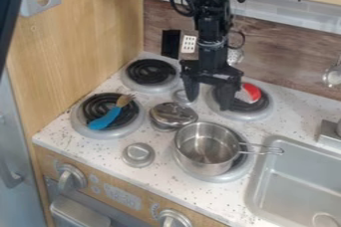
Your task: Takes the pot lid and places it on top of the pot on the stove
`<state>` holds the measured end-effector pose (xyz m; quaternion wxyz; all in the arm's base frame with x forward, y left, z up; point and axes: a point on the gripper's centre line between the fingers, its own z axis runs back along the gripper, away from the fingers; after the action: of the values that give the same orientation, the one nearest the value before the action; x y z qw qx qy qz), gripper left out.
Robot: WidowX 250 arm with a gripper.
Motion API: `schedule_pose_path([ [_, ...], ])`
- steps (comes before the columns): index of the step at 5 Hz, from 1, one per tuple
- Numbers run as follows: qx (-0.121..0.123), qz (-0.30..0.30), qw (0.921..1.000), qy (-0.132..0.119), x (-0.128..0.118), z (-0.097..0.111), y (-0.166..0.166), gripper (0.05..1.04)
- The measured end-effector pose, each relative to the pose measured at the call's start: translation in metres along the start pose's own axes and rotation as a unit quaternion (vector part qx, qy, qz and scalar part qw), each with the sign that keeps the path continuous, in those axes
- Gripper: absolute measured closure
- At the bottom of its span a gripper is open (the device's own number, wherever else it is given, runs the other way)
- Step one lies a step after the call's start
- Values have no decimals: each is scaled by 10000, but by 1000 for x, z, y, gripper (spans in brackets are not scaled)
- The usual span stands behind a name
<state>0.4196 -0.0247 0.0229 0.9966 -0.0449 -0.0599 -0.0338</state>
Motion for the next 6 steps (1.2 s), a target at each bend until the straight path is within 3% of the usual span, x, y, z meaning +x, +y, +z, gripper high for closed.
schedule_pose_path([
  [1, -9, 31, 9997, 252, -9, -18, 1, 85],
  [2, -4, 142, 9994, 325, -9, -25, 12, 85],
  [3, 110, 548, 9979, 319, -6, -30, 47, 85],
  [6, 156, 683, 9966, 429, 8, -48, 66, 85],
])
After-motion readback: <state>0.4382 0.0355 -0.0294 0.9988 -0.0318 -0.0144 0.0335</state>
